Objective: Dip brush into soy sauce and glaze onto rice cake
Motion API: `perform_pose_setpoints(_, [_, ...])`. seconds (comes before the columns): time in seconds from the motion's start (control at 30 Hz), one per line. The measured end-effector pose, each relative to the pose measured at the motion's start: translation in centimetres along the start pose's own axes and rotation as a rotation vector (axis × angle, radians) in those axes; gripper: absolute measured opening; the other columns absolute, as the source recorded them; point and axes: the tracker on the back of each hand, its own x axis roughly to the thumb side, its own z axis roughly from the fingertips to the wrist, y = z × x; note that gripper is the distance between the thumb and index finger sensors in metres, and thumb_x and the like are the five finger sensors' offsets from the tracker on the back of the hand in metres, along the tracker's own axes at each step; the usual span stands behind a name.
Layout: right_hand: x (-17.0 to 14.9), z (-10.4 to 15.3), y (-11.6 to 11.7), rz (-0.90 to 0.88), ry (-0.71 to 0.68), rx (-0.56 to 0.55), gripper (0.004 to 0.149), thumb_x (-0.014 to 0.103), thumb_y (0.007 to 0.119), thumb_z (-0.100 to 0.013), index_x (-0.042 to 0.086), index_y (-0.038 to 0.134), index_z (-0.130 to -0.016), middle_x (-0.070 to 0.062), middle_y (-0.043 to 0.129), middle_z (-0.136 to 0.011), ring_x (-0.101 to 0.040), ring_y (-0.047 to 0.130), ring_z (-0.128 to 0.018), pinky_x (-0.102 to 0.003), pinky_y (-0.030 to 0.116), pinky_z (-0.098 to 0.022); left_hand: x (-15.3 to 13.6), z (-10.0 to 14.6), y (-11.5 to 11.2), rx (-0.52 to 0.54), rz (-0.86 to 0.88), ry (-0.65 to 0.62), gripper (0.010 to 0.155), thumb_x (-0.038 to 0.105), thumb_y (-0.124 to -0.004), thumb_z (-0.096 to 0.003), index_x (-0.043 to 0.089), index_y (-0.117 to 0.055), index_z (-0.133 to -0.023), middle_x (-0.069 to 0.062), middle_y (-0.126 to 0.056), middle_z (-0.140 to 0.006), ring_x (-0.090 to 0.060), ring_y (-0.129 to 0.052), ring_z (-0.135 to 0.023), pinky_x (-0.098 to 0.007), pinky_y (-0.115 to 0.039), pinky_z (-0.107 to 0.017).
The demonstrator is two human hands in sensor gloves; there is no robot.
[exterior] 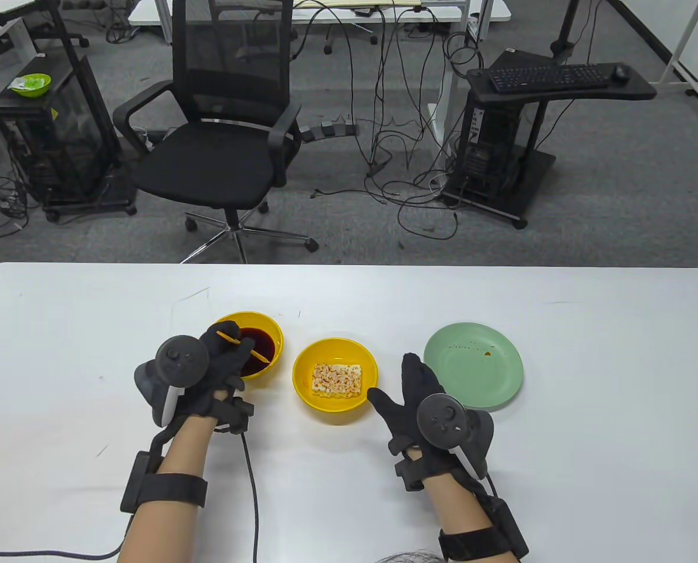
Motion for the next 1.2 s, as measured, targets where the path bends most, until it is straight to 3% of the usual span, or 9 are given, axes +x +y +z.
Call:
perform_pose_setpoints(0.13, [-0.4,0.0,0.2,0.026,0.007,0.006,0.086,0.069,0.077,-0.044,0.008,0.062,-0.103,-0.020,0.079,-0.099,-0.039,0.093,-0.077,-0.053,0.080,-0.053,-1.4,-0.1,-0.3,0.029,-0.068,0.041,0.052,0.050,-0.090,-0.0400,0.026,-0.078,-0.085,-0.004,-0.096,-0.085,-0.020,-0.112,-0.067,-0.035,-0.093,-0.052])
perform_pose_setpoints(0.83, [-0.9,0.0,0.6,0.035,0.035,0.038,0.086,0.068,0.077,-0.044,0.008,0.063,-0.103,-0.020,0.079,-0.100,-0.040,0.092,-0.078,-0.054,0.079,-0.055,-3.9,0.0,-1.9,0.017,-0.031,0.103,0.053,0.051,-0.088,-0.0400,0.025,-0.079,-0.085,-0.005,-0.097,-0.083,-0.020,-0.113,-0.065,-0.035,-0.093,-0.051])
perform_pose_setpoints(1.2, [-1.1,0.0,0.5,0.029,0.040,0.036,0.086,0.068,0.077,-0.044,0.008,0.062,-0.103,-0.020,0.078,-0.100,-0.040,0.092,-0.078,-0.055,0.078,-0.055,-2.6,0.4,0.4,0.018,-0.055,0.064,0.052,0.054,-0.086,-0.0416,0.025,-0.080,-0.084,-0.005,-0.098,-0.082,-0.021,-0.113,-0.063,-0.036,-0.092,-0.050])
